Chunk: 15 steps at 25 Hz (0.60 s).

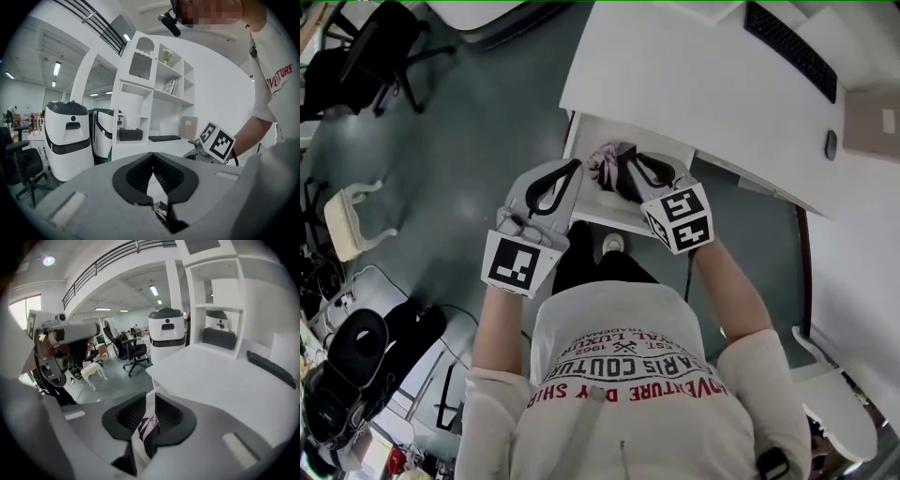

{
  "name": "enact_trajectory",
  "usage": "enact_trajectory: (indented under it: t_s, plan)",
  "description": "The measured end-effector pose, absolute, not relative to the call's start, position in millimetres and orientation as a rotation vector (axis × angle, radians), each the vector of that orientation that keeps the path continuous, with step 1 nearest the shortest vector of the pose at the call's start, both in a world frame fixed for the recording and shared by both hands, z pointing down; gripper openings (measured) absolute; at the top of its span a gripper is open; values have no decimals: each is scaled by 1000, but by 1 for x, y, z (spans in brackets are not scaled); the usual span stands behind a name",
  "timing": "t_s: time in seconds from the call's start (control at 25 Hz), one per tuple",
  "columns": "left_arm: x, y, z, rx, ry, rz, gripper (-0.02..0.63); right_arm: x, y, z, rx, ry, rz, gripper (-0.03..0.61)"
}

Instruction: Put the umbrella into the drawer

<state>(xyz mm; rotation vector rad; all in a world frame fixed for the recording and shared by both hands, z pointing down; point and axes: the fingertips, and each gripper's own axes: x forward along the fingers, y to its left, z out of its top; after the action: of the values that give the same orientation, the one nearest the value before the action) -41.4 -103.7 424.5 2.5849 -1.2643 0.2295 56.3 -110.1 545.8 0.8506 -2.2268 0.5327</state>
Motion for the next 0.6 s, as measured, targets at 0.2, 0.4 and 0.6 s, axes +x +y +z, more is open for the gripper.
enact_trajectory:
  t_s: [0.2, 0.4, 0.6]
  plan:
    - [-36, -103, 386, 2649, -1272, 245, 8, 69, -118, 483, 976, -2324, 475, 0]
    - [-33, -100, 353, 2701, -1282, 287, 8, 81, -117, 419, 1083, -2477, 400, 0]
    - [-24, -100, 323, 2758, -1270, 269, 8, 99, -114, 359, 1208, -2564, 318, 0]
